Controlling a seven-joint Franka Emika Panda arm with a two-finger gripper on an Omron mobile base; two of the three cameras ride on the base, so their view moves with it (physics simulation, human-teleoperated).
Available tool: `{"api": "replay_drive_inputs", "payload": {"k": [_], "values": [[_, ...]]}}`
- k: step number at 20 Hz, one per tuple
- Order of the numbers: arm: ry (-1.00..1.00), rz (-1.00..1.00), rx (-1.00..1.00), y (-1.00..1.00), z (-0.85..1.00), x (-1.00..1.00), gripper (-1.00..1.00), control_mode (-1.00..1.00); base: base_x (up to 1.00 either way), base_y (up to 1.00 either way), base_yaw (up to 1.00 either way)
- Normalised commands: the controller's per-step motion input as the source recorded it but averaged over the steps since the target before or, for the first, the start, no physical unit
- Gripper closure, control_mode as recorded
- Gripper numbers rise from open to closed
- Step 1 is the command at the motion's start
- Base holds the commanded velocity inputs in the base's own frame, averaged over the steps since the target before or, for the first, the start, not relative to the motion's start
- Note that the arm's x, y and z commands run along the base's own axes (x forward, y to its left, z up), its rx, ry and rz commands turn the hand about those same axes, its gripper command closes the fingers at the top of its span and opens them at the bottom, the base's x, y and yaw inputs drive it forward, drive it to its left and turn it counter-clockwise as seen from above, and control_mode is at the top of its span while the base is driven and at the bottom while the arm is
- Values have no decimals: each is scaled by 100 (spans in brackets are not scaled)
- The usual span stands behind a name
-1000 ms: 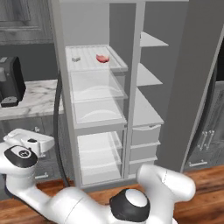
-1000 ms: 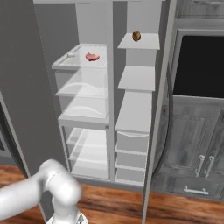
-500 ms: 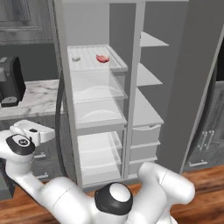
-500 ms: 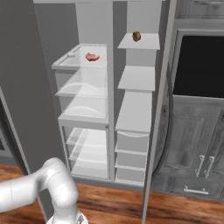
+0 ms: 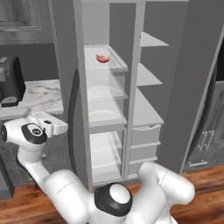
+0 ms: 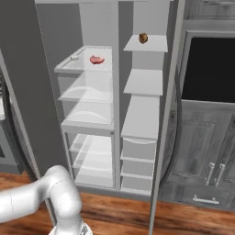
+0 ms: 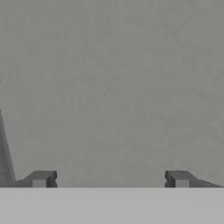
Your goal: Pick up the frozen steak from the freezer, place it on any shelf in the fridge, and close the fridge and freezer doors when done.
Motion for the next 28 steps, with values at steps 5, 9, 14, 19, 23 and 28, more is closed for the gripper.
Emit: {"api": "replay_drive_inputs", "payload": {"k": [5, 9, 14, 19, 23, 28], "values": [[-1, 0, 6, -100, 0, 83, -100, -100, 0, 0, 0], [0, 0, 4, -100, 0, 86, -100, -100, 0, 0, 0], [-1, 0, 3, -100, 0, 85, -100, -100, 0, 0, 0], [-4, 0, 3, -100, 0, 83, -100, -100, 0, 0, 0], [-3, 0, 2, -81, 0, 81, -100, -100, 0, 0, 0], [0, 3, 0, -46, 0, 78, -100, -100, 0, 0, 0]]}}
